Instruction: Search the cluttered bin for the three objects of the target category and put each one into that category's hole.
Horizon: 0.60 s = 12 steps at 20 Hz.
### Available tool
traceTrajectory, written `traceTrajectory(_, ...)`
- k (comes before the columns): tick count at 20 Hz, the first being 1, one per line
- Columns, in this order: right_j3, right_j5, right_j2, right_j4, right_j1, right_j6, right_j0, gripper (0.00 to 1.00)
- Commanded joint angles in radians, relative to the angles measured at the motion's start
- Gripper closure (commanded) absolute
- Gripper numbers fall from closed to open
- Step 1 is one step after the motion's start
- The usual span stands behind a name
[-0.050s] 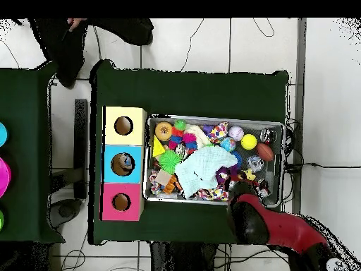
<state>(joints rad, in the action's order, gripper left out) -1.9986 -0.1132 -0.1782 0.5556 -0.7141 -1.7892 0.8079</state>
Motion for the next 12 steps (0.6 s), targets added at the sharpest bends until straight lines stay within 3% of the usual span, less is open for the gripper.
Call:
traceTrajectory(1,0.075,0.162,-0.19,0.096,-0.043,0.076,0.109,0.0)
traceTrajectory(6,0.114,0.143,-0.251,0.159,-0.019,0.081,0.159,0.0)
traceTrajectory(12,0.173,0.074,-0.317,0.254,0.065,0.05,0.191,0.0)
